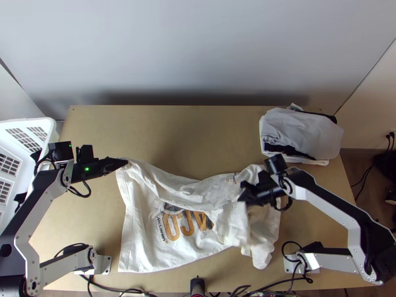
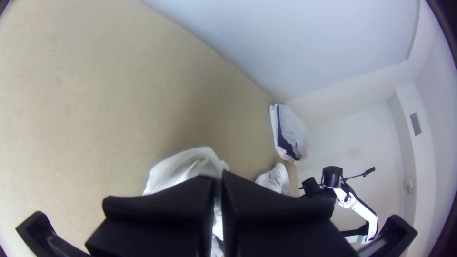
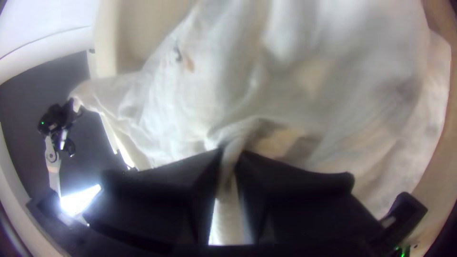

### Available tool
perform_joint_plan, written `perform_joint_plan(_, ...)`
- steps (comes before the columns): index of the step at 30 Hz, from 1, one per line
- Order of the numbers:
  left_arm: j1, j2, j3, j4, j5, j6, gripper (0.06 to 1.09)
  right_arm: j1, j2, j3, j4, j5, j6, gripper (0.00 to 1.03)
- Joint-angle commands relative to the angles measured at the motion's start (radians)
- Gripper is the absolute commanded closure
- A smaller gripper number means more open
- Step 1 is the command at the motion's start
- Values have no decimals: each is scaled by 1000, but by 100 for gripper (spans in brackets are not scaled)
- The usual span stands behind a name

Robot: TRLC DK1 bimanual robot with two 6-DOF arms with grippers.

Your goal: Fold the t-shirt

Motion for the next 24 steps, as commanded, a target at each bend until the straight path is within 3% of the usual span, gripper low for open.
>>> perform_joint_plan(1,23,-67,37,-23,2,-27,105,-49,-70,154,174,145,-6,100)
perform_joint_plan(4,38,-191,123,-51,17,-99,105,-56,-245,284,249,150,-92,100)
perform_joint_plan(7,35,-293,215,-48,23,-170,105,-57,-349,353,317,159,-124,100)
perform_joint_plan(16,11,-376,448,90,46,-457,105,-65,-492,434,288,125,-127,100)
perform_joint_plan(20,5,-426,518,97,68,-496,105,-42,-563,491,234,67,-80,100)
perform_joint_plan(24,5,-515,571,182,150,-549,105,9,-665,545,203,-4,-75,100)
